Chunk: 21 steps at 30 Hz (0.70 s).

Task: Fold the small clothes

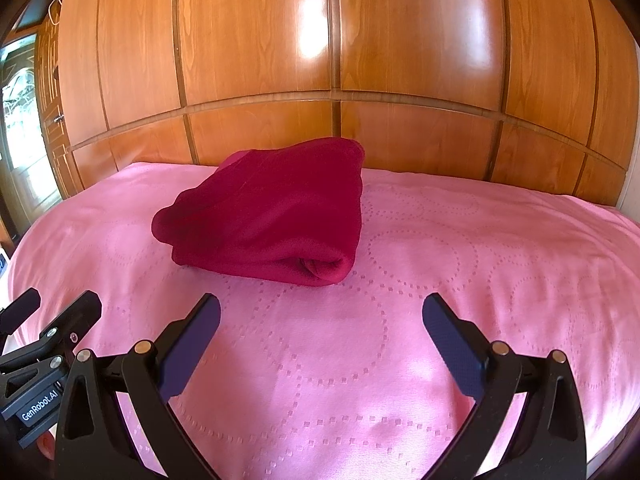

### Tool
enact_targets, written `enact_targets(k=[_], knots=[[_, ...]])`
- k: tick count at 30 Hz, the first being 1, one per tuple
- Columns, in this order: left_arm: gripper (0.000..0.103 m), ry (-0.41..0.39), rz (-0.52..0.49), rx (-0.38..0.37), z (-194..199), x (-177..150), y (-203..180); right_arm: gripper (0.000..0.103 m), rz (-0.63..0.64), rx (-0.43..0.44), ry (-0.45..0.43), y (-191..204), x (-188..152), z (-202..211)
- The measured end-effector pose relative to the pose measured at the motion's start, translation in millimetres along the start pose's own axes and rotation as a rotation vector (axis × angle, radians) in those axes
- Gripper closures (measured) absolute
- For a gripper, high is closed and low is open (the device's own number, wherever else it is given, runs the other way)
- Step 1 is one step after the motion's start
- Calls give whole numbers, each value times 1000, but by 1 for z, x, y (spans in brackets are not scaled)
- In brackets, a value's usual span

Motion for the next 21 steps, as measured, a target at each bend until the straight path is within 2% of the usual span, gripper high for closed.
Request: enact_targets(k=[14, 17, 21], knots=[[4, -11, -18, -1, 1, -1, -1, 2, 1, 3, 8, -4, -2, -2], [4, 10, -25, 2, -5, -3, -1, 2, -23, 16, 18, -19, 1, -6], [4, 39, -18, 6, -18, -5, 3, 2, -118, -26, 66, -72, 4, -22]])
Point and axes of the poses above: each gripper's, at about its wrist camera, not at the fingertips, and z roughly against the way its jaws point, y to its left, x to its top, the point moved 7 cm from there along -z, roughly the way its jaws point, and after that the axes turned 5 degrees about z, right-handed, at the moved point
